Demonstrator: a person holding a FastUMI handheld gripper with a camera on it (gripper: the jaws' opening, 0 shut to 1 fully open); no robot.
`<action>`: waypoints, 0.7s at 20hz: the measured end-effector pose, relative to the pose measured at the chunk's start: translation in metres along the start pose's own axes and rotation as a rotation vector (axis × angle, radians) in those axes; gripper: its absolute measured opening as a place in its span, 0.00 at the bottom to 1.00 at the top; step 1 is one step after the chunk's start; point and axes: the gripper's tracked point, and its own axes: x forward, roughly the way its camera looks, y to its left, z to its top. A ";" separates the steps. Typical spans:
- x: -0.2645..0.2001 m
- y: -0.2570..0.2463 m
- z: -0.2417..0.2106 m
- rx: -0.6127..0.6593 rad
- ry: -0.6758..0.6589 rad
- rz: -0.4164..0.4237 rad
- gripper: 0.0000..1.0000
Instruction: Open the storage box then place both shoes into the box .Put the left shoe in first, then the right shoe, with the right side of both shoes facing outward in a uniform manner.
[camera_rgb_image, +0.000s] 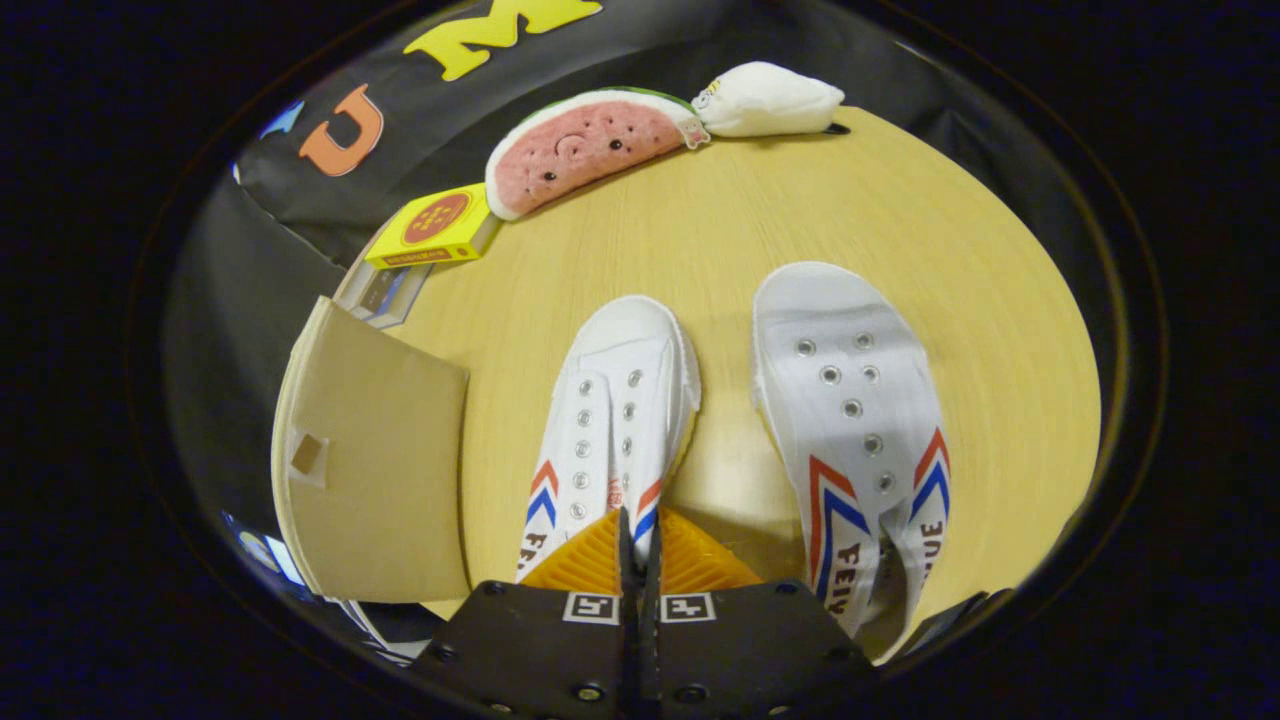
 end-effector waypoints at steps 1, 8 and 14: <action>-0.006 0.004 0.001 0.005 -0.009 -0.001 0.00; -0.102 0.077 0.014 0.043 -0.131 0.015 0.00; -0.150 0.192 0.029 -0.024 -0.253 0.051 0.00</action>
